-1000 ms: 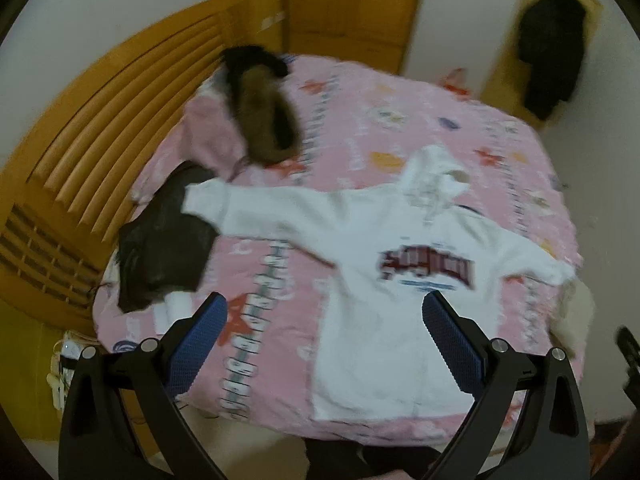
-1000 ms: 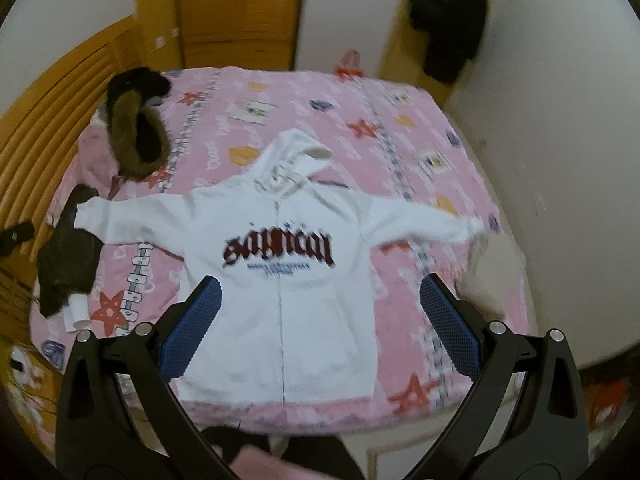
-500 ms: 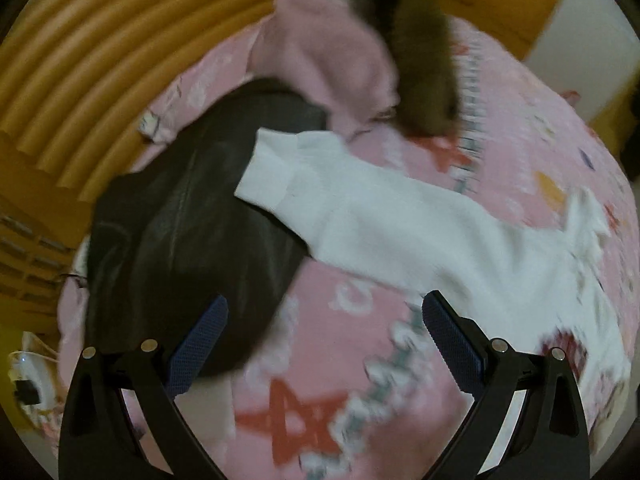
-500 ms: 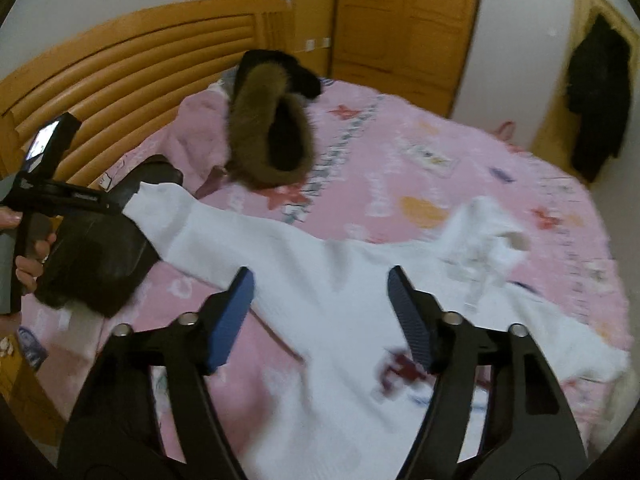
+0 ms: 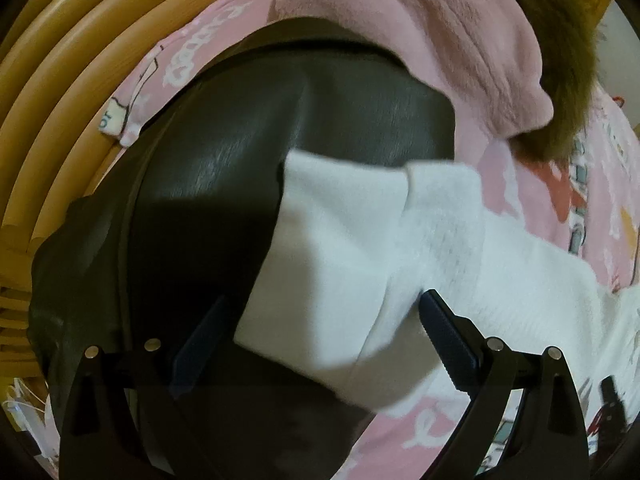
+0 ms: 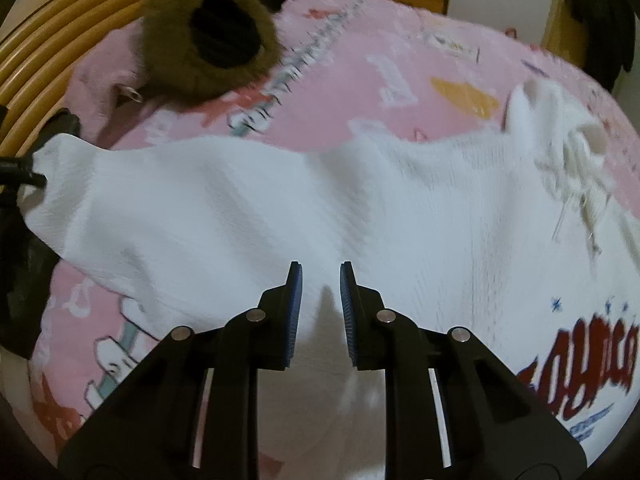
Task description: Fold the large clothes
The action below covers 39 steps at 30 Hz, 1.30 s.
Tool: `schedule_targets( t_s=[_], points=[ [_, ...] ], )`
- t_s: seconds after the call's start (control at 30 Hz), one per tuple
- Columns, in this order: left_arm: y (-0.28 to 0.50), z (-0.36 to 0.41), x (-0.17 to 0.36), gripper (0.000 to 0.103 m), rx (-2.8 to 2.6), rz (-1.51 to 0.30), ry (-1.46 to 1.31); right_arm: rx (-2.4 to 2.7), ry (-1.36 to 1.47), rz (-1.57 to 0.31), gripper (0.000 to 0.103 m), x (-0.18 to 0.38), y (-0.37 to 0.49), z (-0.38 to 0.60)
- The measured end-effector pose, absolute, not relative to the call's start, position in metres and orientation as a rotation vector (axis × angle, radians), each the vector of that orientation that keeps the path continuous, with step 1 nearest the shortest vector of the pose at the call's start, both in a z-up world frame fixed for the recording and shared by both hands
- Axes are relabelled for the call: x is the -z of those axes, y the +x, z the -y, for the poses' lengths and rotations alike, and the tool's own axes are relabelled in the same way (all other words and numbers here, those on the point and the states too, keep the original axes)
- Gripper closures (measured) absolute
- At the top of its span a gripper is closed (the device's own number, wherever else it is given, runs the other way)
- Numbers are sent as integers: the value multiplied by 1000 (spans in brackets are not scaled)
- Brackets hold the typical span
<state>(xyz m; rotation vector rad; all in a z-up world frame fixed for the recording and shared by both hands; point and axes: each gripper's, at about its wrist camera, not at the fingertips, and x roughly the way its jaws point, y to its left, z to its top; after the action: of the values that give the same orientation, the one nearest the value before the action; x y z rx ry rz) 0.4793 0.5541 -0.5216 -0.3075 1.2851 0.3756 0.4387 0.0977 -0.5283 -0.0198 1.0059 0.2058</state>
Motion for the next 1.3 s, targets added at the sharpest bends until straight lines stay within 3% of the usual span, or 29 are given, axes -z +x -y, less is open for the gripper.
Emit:
schedule_targets(
  t_s=[0.03, 0.13, 0.33, 0.7, 0.93, 1.1, 1.3],
  points=[
    [480, -553, 518, 28, -365, -1278, -311, -200, -19, -1014, 84, 534, 440, -96],
    [484, -542, 514, 57, -324, -1292, -334, -179, 10, -1046, 84, 543, 438, -84],
    [478, -502, 485, 94, -303, -1229, -280, -194, 5, -1064, 84, 547, 430, -74],
    [441, -363, 364, 95, -28, -948, -305, -215, 153, -1131, 84, 590, 445, -53],
    [407, -226, 301, 95, 286, -873, -294, -260, 310, -1101, 84, 564, 432, -14],
    [395, -134, 297, 95, 443, -888, -301, -194, 341, -1045, 84, 531, 411, 57],
    [386, -22, 339, 95, 524, -957, -338, -37, 331, -1015, 84, 512, 390, 180]
  ],
)
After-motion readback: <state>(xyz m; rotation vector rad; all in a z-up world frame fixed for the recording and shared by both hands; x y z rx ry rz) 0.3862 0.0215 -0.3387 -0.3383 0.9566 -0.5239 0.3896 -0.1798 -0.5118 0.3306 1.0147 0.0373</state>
